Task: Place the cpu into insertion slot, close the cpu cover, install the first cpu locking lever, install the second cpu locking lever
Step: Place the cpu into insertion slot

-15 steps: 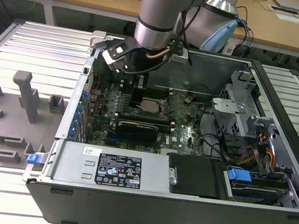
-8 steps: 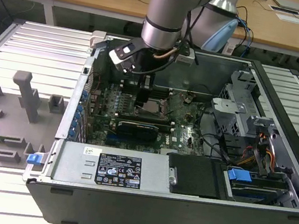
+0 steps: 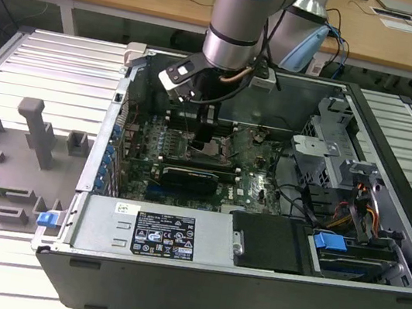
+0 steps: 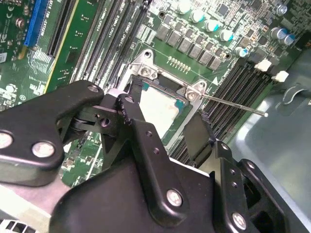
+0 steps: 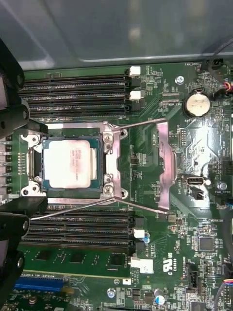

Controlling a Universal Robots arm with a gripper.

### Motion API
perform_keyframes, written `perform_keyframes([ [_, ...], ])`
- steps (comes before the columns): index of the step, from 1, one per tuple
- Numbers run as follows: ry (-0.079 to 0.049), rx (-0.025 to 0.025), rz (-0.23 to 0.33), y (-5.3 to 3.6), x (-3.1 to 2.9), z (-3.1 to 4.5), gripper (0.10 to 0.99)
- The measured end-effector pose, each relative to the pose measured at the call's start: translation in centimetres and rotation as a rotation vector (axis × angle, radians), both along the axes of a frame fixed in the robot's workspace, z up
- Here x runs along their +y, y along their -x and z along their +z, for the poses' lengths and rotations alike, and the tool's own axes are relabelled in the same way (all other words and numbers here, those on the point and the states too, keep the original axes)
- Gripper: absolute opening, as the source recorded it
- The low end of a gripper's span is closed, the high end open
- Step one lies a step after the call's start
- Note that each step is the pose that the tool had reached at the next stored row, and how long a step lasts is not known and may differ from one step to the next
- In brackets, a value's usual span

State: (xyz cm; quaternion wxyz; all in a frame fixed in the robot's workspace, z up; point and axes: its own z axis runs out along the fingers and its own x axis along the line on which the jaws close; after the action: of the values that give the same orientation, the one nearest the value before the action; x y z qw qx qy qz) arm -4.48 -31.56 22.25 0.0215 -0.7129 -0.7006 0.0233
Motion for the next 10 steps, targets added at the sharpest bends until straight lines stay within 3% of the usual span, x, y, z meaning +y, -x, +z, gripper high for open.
perform_keyframes([
  [1,0.000,-0.0105,0.002,0.00,0.00,-0.01,0.616],
  [3,0.000,-0.0410,0.015,0.00,0.00,-0.03,0.616],
  [4,-0.001,-0.0476,0.022,0.00,0.00,-0.07,0.616],
  [6,-0.001,-0.0573,0.046,0.00,0.00,-0.22,0.616],
  [10,-0.001,-0.0580,0.072,-0.18,0.01,-0.44,0.616],
])
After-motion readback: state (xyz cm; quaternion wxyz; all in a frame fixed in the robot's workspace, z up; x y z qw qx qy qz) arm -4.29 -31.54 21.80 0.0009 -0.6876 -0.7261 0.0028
